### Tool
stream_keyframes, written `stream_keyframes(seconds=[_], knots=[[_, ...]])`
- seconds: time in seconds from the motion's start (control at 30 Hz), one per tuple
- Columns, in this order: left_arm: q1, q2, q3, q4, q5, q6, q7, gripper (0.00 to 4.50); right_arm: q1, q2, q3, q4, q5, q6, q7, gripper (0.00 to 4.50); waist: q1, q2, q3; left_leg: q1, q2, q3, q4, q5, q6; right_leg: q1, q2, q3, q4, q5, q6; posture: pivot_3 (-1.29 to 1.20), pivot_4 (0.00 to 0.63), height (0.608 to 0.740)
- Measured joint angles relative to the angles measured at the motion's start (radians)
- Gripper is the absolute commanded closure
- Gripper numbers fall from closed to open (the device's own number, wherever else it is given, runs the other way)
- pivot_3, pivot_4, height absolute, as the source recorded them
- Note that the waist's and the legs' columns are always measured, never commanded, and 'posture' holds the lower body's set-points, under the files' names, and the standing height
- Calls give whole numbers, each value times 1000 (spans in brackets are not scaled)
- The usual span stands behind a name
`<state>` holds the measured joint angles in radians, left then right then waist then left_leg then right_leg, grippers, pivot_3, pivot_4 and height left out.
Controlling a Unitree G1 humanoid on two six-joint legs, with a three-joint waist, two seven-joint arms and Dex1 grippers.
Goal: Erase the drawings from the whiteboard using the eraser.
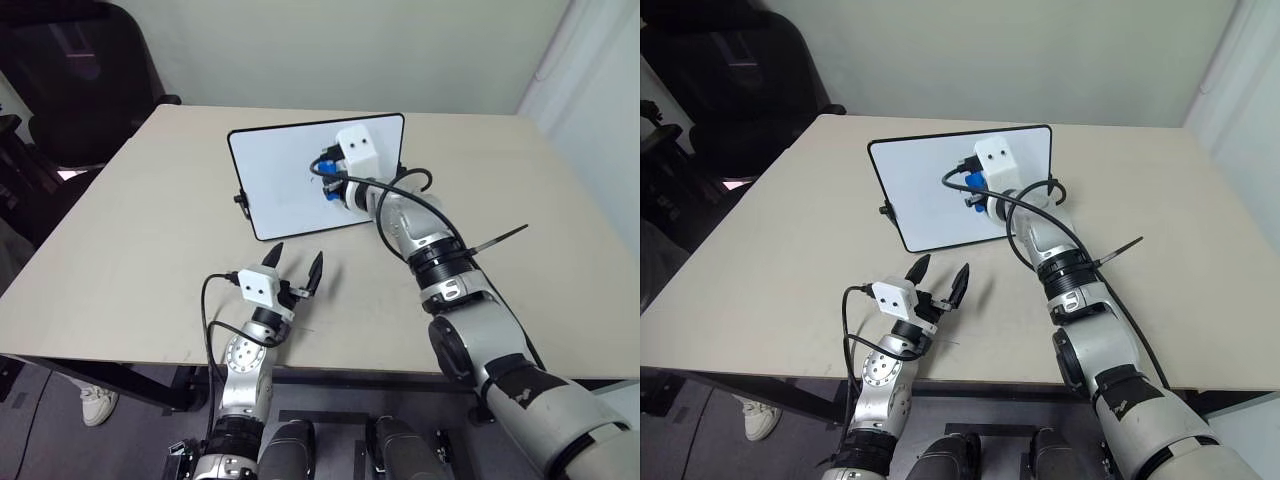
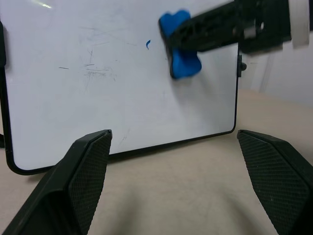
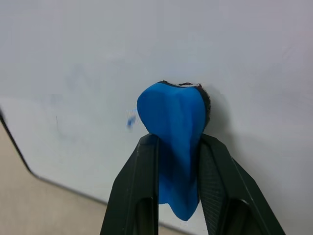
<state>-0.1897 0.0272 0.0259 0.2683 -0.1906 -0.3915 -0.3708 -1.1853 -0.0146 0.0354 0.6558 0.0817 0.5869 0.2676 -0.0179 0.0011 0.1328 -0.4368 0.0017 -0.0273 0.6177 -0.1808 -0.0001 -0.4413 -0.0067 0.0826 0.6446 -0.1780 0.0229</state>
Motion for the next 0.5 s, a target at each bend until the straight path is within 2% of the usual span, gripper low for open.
stream_keyframes(seconds=[0.5], knots=[[0,5,2,4,-2,-4,-1,0,19,59,55,-18,-11,11,6,3438,-12,0,0,2,0,-4,12,-2,-3,-2,1,-1,-1,3,4,0,150,740]])
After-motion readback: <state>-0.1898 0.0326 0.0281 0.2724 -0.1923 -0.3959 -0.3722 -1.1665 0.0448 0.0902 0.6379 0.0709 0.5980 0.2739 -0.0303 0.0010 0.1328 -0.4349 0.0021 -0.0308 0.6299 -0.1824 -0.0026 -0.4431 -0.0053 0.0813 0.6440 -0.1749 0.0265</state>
